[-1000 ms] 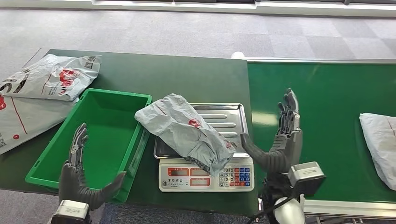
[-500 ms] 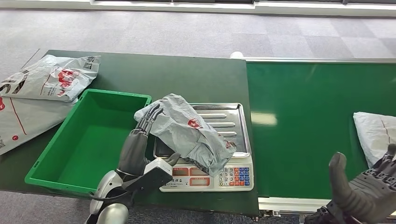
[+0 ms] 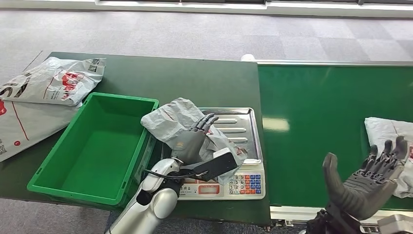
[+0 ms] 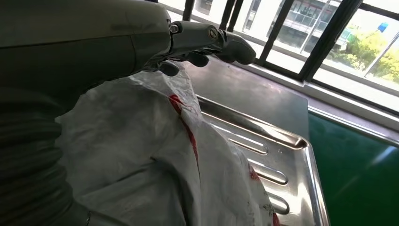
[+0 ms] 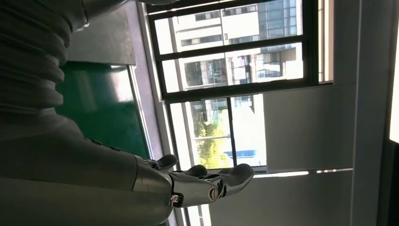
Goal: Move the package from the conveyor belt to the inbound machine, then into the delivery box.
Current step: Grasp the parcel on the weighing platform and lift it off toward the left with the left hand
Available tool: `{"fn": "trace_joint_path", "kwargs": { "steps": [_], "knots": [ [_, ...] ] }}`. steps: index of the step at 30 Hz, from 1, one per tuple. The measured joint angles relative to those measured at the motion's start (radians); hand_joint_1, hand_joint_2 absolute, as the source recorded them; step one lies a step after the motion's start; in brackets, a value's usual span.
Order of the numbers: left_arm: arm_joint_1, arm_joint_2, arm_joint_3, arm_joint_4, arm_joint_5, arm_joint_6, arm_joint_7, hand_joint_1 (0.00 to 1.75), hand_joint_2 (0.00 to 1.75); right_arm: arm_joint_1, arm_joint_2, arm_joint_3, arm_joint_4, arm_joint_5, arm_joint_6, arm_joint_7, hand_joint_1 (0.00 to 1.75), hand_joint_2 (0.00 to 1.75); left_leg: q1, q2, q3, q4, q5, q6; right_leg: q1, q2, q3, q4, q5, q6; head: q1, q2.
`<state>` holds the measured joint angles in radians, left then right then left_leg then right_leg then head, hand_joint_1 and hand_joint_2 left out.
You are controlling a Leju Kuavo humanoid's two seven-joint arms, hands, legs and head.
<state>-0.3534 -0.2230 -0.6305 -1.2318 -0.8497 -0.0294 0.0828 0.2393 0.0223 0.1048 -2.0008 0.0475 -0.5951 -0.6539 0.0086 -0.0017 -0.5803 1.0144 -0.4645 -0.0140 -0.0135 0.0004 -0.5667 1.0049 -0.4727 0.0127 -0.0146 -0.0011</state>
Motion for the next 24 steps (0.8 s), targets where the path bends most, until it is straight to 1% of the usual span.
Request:
{"fn": "trace_joint_path", "kwargs": {
  "steps": [1, 2, 3, 7, 13, 17, 24],
  "knots": [
    [-0.008, -0.008, -0.006, 0.026, -0.011, 0.003, 0.008, 1.15, 1.75, -0.007, -0.005, 0.009, 0.015, -0.005, -0.005, 0.001, 0.00, 1.75, 0.000, 0.000, 0.000, 0.000, 0.000, 0.000, 0.000, 0.000, 0.000, 0.000, 0.000, 0.000, 0.000, 0.000],
    [-0.016, -0.016, -0.011, 0.052, -0.023, 0.008, 0.015, 1.51, 1.75, -0.012, -0.009, 0.018, 0.028, -0.009, -0.010, 0.002, 0.00, 1.75, 0.000, 0.000, 0.000, 0.000, 0.000, 0.000, 0.000, 0.000, 0.000, 0.000, 0.000, 0.000, 0.000, 0.000],
    [-0.023, -0.023, -0.017, 0.078, -0.037, 0.014, 0.021, 1.75, 1.75, -0.016, -0.012, 0.027, 0.038, -0.012, -0.016, 0.003, 0.00, 1.75, 0.000, 0.000, 0.000, 0.000, 0.000, 0.000, 0.000, 0.000, 0.000, 0.000, 0.000, 0.000, 0.000, 0.000],
    [-0.037, -0.040, -0.029, 0.167, -0.084, 0.044, 0.041, 1.75, 1.75, -0.013, -0.016, 0.049, 0.048, -0.011, -0.017, 0.007, 0.00, 1.75, 0.000, 0.000, 0.000, 0.000, 0.000, 0.000, 0.001, 0.000, -0.001, 0.000, 0.000, 0.000, 0.000, 0.000],
    [-0.061, -0.044, -0.026, 0.280, -0.157, 0.083, 0.065, 1.75, 1.75, -0.001, -0.012, 0.054, 0.049, 0.019, 0.028, 0.018, 0.00, 1.75, 0.000, 0.000, 0.000, -0.001, 0.000, 0.000, 0.001, 0.000, 0.000, 0.000, -0.001, 0.000, 0.000, 0.000],
    [-0.067, -0.044, -0.007, 0.302, -0.190, 0.085, 0.070, 1.75, 1.75, 0.003, -0.007, 0.054, 0.049, 0.029, 0.057, 0.022, 0.00, 1.75, 0.000, 0.000, 0.000, -0.001, 0.000, 0.000, 0.001, 0.000, 0.000, 0.000, -0.001, 0.000, 0.000, 0.000],
    [-0.065, -0.043, 0.024, 0.298, -0.212, 0.094, 0.076, 1.75, 1.75, 0.006, -0.002, 0.054, 0.049, 0.035, 0.072, 0.022, 0.00, 1.75, 0.000, 0.000, 0.000, -0.001, 0.000, 0.000, 0.001, 0.000, 0.000, 0.000, 0.000, 0.000, 0.000, 0.000]
  ]
}}
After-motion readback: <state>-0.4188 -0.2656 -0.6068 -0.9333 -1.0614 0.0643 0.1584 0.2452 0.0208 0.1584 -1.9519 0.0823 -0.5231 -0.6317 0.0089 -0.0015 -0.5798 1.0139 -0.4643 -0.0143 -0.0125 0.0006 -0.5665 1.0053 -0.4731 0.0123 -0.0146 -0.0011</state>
